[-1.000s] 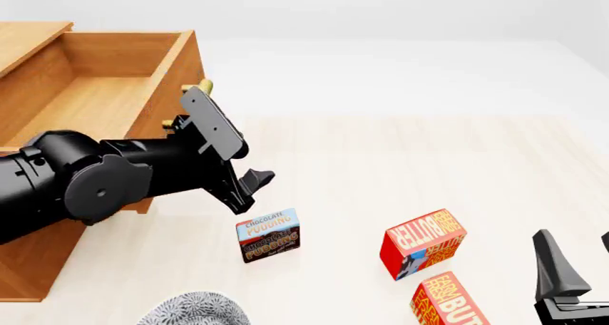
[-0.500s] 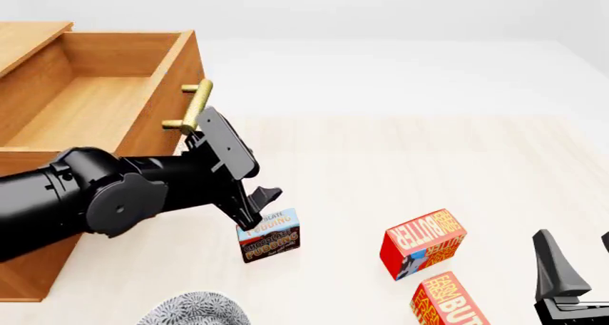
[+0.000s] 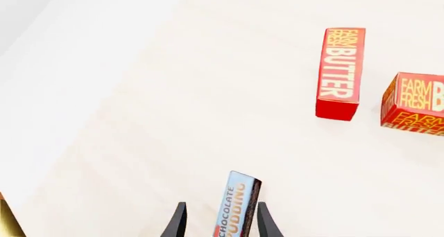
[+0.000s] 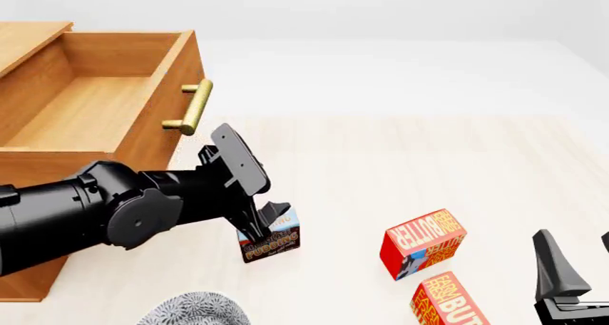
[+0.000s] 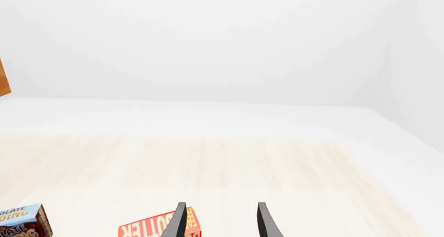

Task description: Put the chocolate pudding in the top drawer of the cabinet and close it.

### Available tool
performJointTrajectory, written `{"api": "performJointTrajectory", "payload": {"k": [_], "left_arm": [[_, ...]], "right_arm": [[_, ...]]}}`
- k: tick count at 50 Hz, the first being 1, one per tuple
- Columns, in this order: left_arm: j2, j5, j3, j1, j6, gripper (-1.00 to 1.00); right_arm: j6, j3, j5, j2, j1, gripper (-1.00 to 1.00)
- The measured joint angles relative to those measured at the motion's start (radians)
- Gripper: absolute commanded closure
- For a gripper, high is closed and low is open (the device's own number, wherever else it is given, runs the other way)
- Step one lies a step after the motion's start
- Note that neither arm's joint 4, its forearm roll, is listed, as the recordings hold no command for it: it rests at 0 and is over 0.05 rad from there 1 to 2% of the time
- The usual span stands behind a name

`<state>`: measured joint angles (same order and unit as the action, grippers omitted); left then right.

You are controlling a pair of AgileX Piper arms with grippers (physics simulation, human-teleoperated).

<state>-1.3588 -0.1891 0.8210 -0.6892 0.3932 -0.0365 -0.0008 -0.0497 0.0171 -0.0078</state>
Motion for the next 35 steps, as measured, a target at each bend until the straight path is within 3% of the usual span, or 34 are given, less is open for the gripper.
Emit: {"api": "performJointTrajectory", "payload": {"k": [35], "left_arm": [[-0.044,0.052,-0.046,-0.004,-0.017,-1.0]], "right_arm": [[0.0,0.0,0.0,0.0,0.0,-1.0]]}}
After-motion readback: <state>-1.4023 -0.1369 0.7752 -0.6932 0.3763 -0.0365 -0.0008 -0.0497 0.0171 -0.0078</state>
